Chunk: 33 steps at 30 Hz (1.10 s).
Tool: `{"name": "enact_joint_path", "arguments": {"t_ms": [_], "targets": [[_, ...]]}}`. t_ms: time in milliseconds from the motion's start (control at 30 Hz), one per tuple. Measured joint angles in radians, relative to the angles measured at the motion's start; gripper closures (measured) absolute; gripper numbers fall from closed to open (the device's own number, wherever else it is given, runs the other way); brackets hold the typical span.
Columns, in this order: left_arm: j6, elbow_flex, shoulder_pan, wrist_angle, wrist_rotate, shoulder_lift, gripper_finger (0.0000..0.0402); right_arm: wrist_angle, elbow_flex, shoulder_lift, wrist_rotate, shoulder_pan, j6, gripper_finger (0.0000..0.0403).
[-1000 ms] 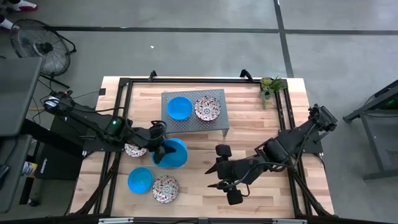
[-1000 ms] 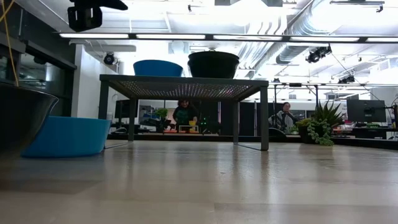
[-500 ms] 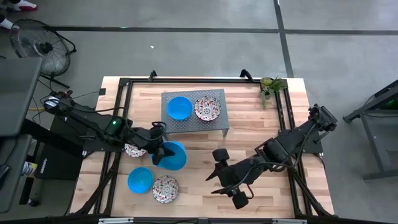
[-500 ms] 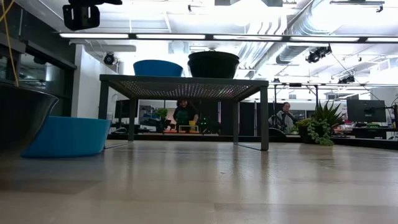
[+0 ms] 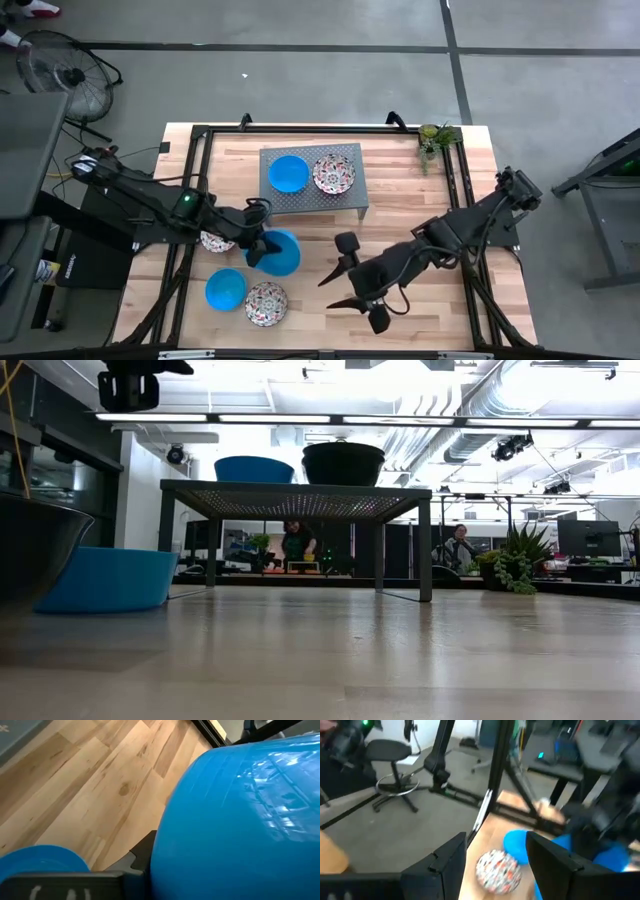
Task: Pick & Place Mini bowls
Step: Stack the blue bowl on top of the blue bowl on the shelf
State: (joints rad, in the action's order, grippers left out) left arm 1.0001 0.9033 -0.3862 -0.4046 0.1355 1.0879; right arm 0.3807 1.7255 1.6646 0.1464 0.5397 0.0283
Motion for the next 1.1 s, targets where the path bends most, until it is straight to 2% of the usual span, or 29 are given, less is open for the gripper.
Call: {"name": "enact_joint_path", "arguments": {"t_ms": [167,433,733,833,1100], "targets": [[0.000,0.000,0.000,0.016,-0.023,0.030,0.0304,0.011,-0.001,0.000,0.010,-0.003,0.110,0.0210],[0.000,0.000,0.000,0.050,-0.041,0.031,0.0309,0.145,-0.008,0.068,-0.011,0.011,0.235,0.0210],[0.000,0.000,0.000,0.055,-0.074,0.031,0.0309,0.057,-0.007,0.112,0.111,0.053,0.416,0.0210],[0.000,0.000,0.000,0.061,-0.100,0.031,0.0309,0.057,-0.007,0.112,0.138,0.053,0.424,0.0210],[0.007,0.000,0.000,0.066,-0.194,0.031,0.0309,0.086,-0.007,0.121,0.116,0.052,0.422,0.0210]]}}
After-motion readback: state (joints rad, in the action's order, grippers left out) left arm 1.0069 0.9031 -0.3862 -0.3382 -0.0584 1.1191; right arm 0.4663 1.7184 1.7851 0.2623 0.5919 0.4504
